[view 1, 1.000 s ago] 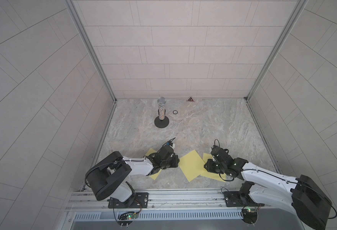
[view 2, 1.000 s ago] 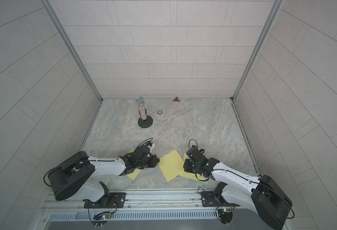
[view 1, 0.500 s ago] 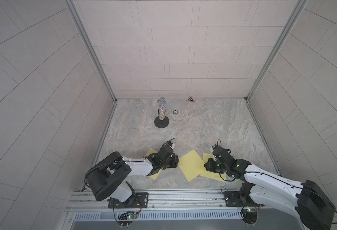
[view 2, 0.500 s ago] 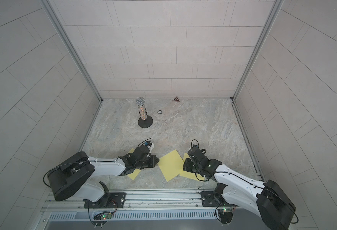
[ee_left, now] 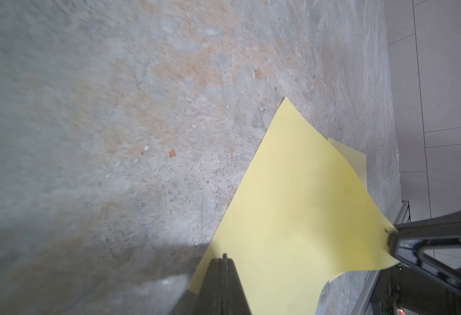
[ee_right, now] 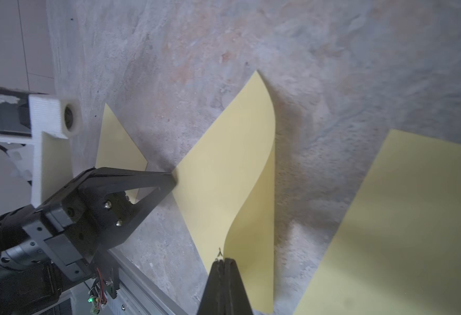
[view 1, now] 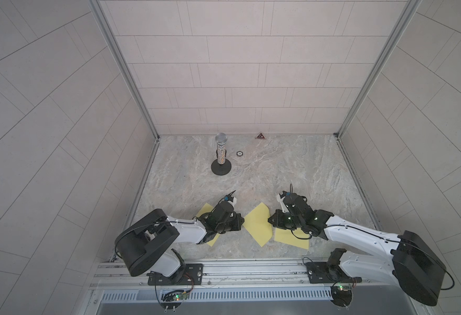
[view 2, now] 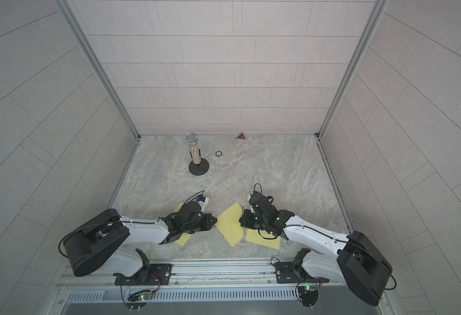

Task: Fold the square paper diagonally
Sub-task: Fold the paper at the center of the board.

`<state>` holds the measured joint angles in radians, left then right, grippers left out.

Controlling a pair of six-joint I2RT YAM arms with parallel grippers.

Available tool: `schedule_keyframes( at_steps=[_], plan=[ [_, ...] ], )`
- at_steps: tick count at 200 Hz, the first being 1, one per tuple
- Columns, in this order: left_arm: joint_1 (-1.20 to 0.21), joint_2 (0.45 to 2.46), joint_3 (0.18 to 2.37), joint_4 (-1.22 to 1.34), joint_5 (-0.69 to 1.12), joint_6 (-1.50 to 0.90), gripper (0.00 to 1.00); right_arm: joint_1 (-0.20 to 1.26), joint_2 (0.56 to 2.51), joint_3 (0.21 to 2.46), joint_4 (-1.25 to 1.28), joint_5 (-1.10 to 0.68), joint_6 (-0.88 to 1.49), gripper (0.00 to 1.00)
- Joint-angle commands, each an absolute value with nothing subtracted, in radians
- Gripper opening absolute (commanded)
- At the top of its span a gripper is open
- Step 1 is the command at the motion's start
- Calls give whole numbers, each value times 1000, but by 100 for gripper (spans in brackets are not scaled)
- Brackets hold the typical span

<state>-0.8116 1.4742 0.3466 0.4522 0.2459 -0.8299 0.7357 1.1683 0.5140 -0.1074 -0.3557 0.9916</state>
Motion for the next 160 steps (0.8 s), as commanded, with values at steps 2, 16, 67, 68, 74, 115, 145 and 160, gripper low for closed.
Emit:
schedule_keyframes(
  at_steps=[2,16,67,68,74,115,145,160],
  plan=[
    [-810,1493,285,264,214,-836,0,775,1216,567,-52,-371,969,0],
    [-811,1487,271,259,209,-836,0,795,1254,587,-23,-377,973,0],
    [-810,1475,263,245,187,-838,0,832,1394,613,96,-386,1015,0],
    [-810,1475,263,244,186,-838,0,833,1397,614,98,-388,1016,0],
    [-811,1474,264,244,185,-838,0,838,1415,618,114,-390,1021,0],
    [-810,1476,259,244,181,-839,0,862,1530,675,173,-395,1046,0],
    [-810,1472,252,243,178,-839,0,862,1578,674,236,-387,1086,0],
    [-810,1472,250,242,174,-839,0,862,1593,676,255,-380,1098,0]
  ],
)
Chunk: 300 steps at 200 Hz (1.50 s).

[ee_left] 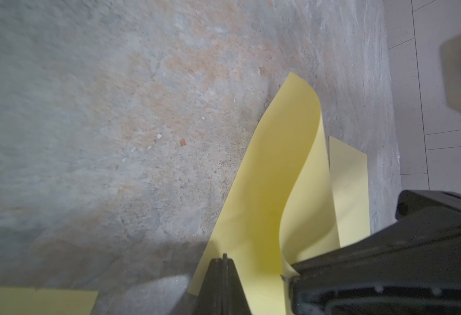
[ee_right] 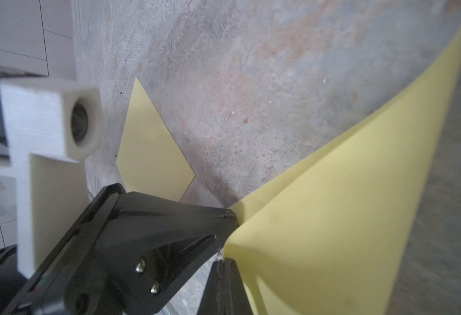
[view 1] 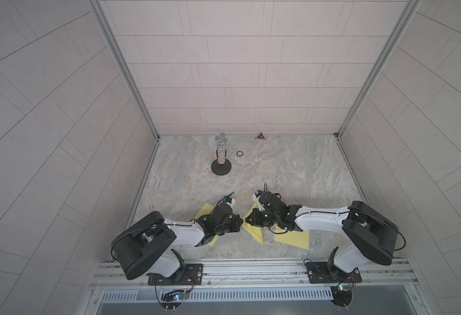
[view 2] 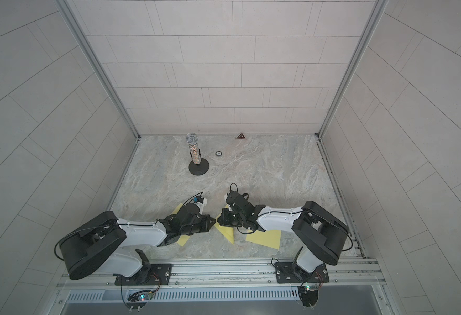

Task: Fold the square paper diagonally
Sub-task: Fold the paper at the center of the board.

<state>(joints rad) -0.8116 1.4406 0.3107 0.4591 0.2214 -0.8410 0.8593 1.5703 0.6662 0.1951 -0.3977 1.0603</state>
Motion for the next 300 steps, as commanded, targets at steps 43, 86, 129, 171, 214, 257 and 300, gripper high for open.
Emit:
schedule_keyframes(
  at_steps=[43,86,129,171,214,257,300],
  plan=[
    [-810,1476,246,245,170,-841,0,861,1636,679,301,-362,1132,0],
    [-810,1478,238,249,160,-842,0,861,1674,677,356,-365,1161,0],
    [-810,1480,235,252,159,-842,0,861,1706,675,387,-376,1172,0],
    [-810,1479,233,255,158,-845,0,861,1732,667,390,-379,1174,0],
    [-809,1470,233,250,157,-845,0,861,1743,658,377,-380,1174,0],
    [-810,1443,240,241,166,-848,0,861,1748,653,342,-375,1166,0],
    [-809,1388,263,226,183,-861,0,862,1748,660,302,-372,1142,0]
  ],
)
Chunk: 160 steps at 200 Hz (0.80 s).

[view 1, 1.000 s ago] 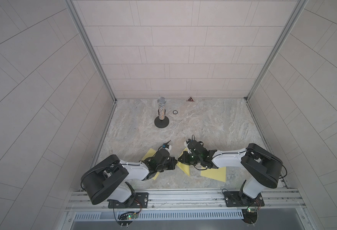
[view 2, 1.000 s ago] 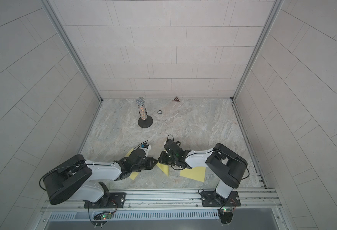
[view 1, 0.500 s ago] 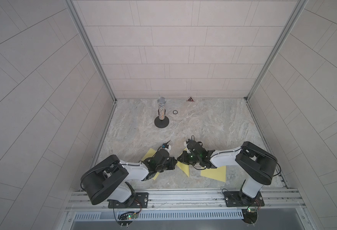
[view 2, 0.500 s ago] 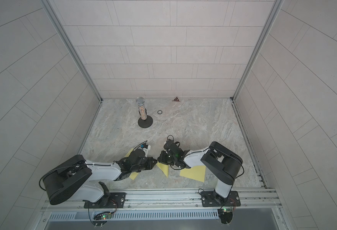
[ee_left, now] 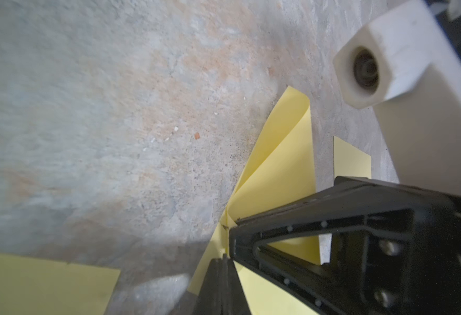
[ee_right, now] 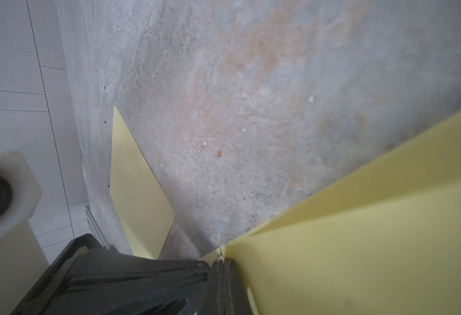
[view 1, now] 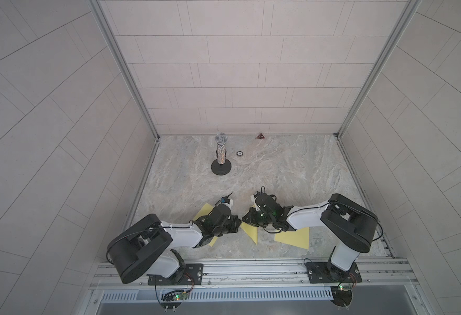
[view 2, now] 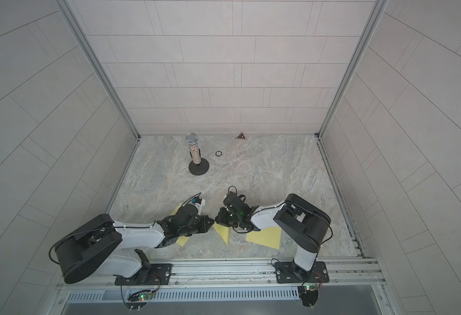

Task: Fold the square paper diagonally
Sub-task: Fold the paper at the center of the board.

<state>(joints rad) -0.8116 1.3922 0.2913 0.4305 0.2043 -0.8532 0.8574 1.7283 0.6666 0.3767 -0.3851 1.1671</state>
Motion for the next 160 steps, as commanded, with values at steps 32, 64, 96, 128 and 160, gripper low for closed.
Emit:
schedule_keyframes(
  at_steps=[32,64,96,128,160],
  plan=[
    [-799,1341,265,235,204,-886,0,863,1745,663,286,-371,1134,0],
    [-772,1309,261,277,275,-890,0,864,1737,664,270,-369,1126,0],
    [-713,1304,233,346,350,-891,0,869,1730,669,256,-362,1118,0],
    [-674,1308,232,400,429,-875,0,874,1733,681,241,-362,1114,0],
    [-664,1278,237,364,429,-837,0,876,1728,683,235,-360,1112,0]
  ],
)
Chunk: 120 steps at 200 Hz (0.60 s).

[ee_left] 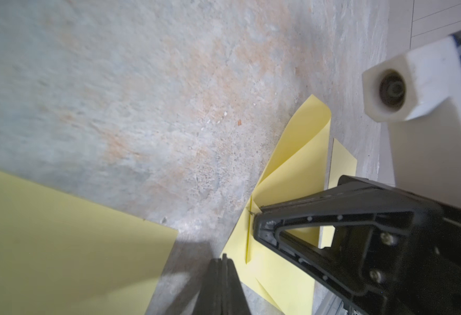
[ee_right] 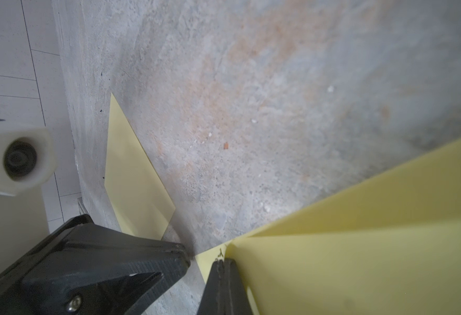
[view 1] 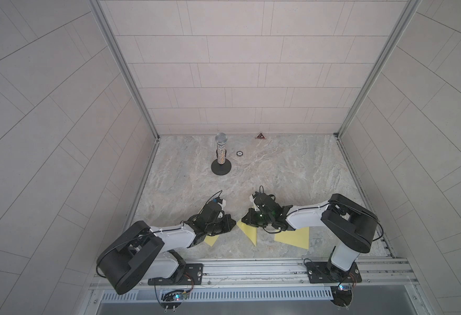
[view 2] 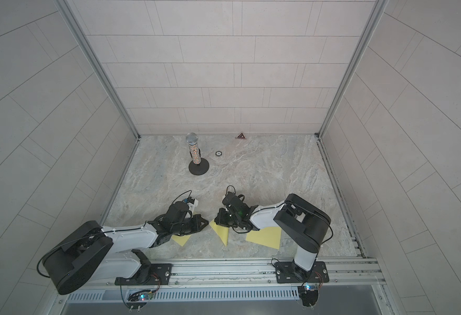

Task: Fold the square paper diagonally
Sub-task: Fold the paper at the center of the board.

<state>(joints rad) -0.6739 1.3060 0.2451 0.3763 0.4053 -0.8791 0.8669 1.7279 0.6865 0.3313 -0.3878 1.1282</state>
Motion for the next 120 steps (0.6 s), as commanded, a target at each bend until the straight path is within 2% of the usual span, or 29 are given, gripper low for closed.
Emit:
schedule_keyframes(
  at_steps=[1,120],
  plan=[
    [-664,1276,238,362,429,-835,0,876,1728,684,235,-359,1112,0],
    [-664,1330,252,420,447,-824,0,888,1733,699,220,-357,1112,0]
  ],
)
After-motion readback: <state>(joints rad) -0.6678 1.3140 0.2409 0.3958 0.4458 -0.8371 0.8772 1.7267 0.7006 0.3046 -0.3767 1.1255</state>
